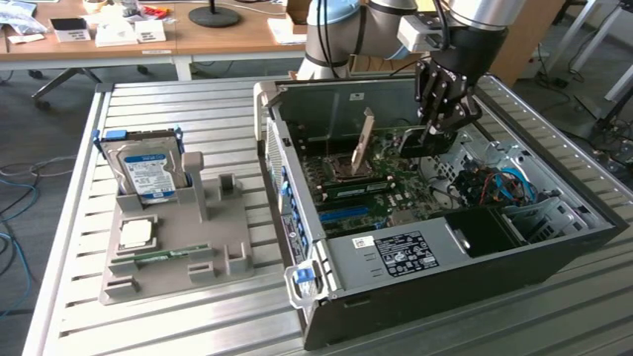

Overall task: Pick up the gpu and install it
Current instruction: 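Insert the gpu into the slot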

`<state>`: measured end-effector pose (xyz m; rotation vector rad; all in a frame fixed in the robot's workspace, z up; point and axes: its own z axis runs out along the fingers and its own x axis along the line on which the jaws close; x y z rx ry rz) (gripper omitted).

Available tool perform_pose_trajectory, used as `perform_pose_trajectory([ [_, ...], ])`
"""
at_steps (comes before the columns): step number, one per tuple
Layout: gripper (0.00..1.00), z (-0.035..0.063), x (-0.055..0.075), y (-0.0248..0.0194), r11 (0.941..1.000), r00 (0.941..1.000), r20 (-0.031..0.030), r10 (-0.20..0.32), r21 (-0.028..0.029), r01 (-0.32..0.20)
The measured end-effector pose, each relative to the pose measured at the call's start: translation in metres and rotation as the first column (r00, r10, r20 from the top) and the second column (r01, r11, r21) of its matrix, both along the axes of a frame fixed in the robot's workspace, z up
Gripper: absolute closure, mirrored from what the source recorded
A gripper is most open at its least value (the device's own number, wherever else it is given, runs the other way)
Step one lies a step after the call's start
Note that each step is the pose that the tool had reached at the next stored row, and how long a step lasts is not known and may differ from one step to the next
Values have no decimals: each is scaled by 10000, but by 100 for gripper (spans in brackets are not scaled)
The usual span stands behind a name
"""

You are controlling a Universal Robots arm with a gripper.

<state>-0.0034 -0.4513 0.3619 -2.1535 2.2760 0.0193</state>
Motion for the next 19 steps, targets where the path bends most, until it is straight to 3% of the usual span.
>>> perform_pose_trajectory([
  [19,73,-90,0,0,10000,10000,0,-1,2,1],
])
